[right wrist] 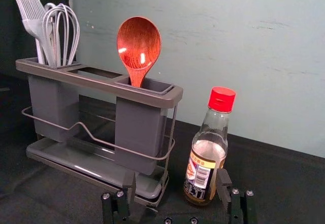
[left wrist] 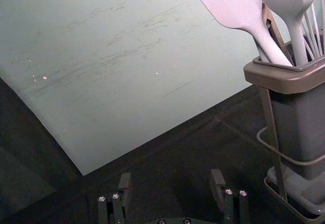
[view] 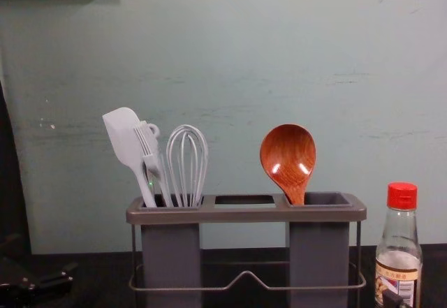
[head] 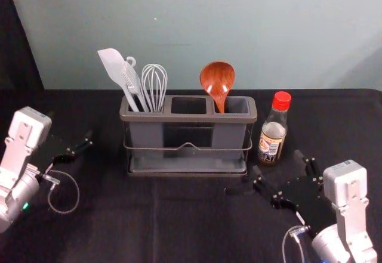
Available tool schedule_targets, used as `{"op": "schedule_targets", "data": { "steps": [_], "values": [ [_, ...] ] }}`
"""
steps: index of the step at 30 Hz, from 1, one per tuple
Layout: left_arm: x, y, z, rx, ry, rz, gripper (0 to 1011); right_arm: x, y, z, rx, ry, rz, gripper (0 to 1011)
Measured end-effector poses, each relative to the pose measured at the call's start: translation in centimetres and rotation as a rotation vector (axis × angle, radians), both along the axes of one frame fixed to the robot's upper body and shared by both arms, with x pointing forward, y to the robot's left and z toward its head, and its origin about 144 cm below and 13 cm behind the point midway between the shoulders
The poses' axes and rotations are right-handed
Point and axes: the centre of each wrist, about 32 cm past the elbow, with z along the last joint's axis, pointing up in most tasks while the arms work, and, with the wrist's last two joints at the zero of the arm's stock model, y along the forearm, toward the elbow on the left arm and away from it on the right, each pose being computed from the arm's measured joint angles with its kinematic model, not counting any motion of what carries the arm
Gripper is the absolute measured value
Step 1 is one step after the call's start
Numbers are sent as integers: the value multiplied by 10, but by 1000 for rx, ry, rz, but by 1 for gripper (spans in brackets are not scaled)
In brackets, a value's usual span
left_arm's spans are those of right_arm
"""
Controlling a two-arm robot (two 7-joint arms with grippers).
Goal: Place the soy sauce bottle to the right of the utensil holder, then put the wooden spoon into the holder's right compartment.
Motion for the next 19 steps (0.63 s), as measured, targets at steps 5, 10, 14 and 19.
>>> {"op": "schedule_targets", "data": {
  "steps": [5,10,14,19],
  "values": [
    [0,0,0,0,0,0,1011,0,0,0,0,0,0,1004],
    [0,0,0,0,0,0,1011,0,0,0,0,0,0,1004],
    [0,0,0,0,0,0,1011,0,0,0,0,0,0,1004],
    [0,0,0,0,0,0,1011,0,0,0,0,0,0,1004]
  ]
}}
